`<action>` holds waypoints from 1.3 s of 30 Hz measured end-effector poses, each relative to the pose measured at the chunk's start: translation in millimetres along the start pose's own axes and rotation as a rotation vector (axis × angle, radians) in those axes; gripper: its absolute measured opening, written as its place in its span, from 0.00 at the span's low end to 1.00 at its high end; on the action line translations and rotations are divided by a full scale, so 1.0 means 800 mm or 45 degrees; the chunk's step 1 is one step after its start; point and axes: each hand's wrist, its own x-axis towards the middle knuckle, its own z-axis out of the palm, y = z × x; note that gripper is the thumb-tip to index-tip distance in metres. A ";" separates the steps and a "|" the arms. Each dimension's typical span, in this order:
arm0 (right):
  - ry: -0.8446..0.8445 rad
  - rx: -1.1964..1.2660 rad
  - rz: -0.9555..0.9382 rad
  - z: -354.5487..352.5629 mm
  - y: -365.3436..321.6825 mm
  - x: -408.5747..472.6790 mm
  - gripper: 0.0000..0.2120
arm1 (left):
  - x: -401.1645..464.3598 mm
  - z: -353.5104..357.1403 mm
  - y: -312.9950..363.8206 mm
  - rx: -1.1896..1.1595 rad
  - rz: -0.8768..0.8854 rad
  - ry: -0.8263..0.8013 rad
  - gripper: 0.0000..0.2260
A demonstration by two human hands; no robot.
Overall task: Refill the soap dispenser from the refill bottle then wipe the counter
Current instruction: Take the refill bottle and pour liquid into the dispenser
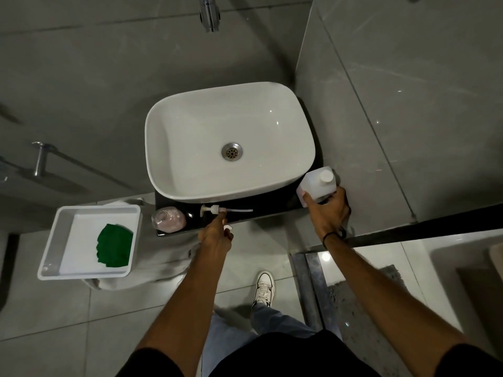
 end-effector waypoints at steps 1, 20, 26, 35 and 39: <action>0.000 -0.012 -0.007 -0.001 0.001 0.000 0.33 | 0.000 -0.003 -0.001 -0.003 -0.003 -0.009 0.09; -0.380 -0.063 -0.224 -0.042 0.013 -0.045 0.33 | -0.057 0.010 -0.035 0.536 0.834 -0.178 0.09; -0.673 -0.259 -0.400 -0.051 0.011 -0.060 0.34 | -0.096 0.048 -0.034 2.187 2.559 -0.453 0.17; -0.643 -0.384 -0.601 -0.053 0.017 -0.072 0.33 | -0.099 0.048 -0.042 2.261 2.063 -0.292 0.26; -0.632 -0.360 -0.571 -0.056 0.028 -0.072 0.32 | -0.104 0.033 -0.036 2.218 2.084 -0.170 0.32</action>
